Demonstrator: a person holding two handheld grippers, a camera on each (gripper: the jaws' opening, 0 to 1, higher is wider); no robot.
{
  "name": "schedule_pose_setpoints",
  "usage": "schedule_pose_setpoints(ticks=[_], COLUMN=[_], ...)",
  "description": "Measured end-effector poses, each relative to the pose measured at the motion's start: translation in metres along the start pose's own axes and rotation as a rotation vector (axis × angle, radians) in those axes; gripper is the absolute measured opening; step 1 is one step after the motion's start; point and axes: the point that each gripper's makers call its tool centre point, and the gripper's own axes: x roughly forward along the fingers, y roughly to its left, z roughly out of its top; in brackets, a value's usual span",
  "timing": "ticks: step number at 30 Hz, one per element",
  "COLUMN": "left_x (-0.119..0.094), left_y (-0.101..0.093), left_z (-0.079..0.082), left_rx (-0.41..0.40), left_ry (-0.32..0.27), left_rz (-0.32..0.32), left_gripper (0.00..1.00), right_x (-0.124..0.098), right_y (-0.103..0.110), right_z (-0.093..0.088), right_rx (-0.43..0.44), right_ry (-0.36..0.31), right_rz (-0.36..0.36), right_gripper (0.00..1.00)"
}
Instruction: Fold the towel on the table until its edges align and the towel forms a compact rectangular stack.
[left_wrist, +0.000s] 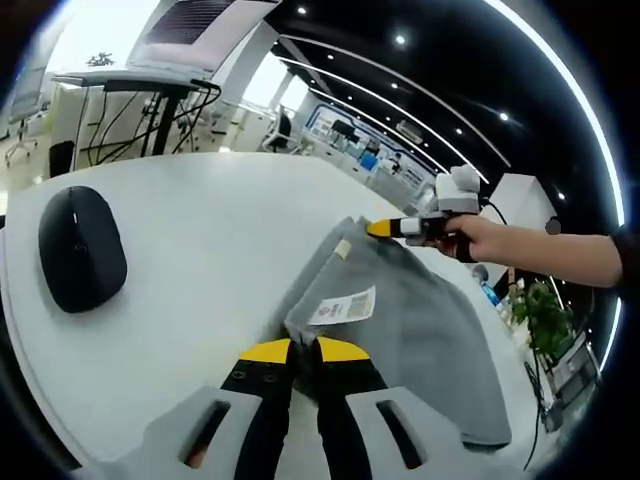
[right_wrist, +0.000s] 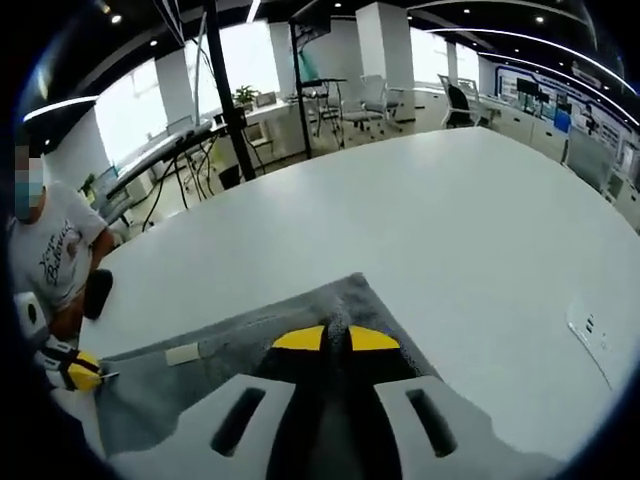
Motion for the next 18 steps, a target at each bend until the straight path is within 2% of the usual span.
schedule_pose_setpoints(ticks=[5, 6, 10, 13, 18], left_x=[0.000, 0.000, 0.000, 0.000, 0.000], left_y=[0.000, 0.000, 0.000, 0.000, 0.000], left_z=[0.000, 0.000, 0.000, 0.000, 0.000], left_rx=[0.002, 0.001, 0.002, 0.002, -0.001], left_ry=[0.000, 0.001, 0.003, 0.002, -0.001], left_rz=[0.001, 0.001, 0.000, -0.001, -0.001], left_gripper=[0.08, 0.08, 0.08, 0.08, 0.08], right_x=[-0.006, -0.009, -0.017, -0.011, -0.013], right_y=[0.004, 0.008, 0.019, 0.025, 0.037], right_z=[0.005, 0.004, 0.001, -0.004, -0.003], right_rx=[-0.056, -0.084, -0.108, -0.162, -0.188], right_ry=[-0.023, -0.018, -0.017, -0.004, -0.003], right_rz=[-0.003, 0.002, 0.011, 0.022, 0.039], right_gripper=[0.03, 0.03, 0.04, 0.04, 0.05])
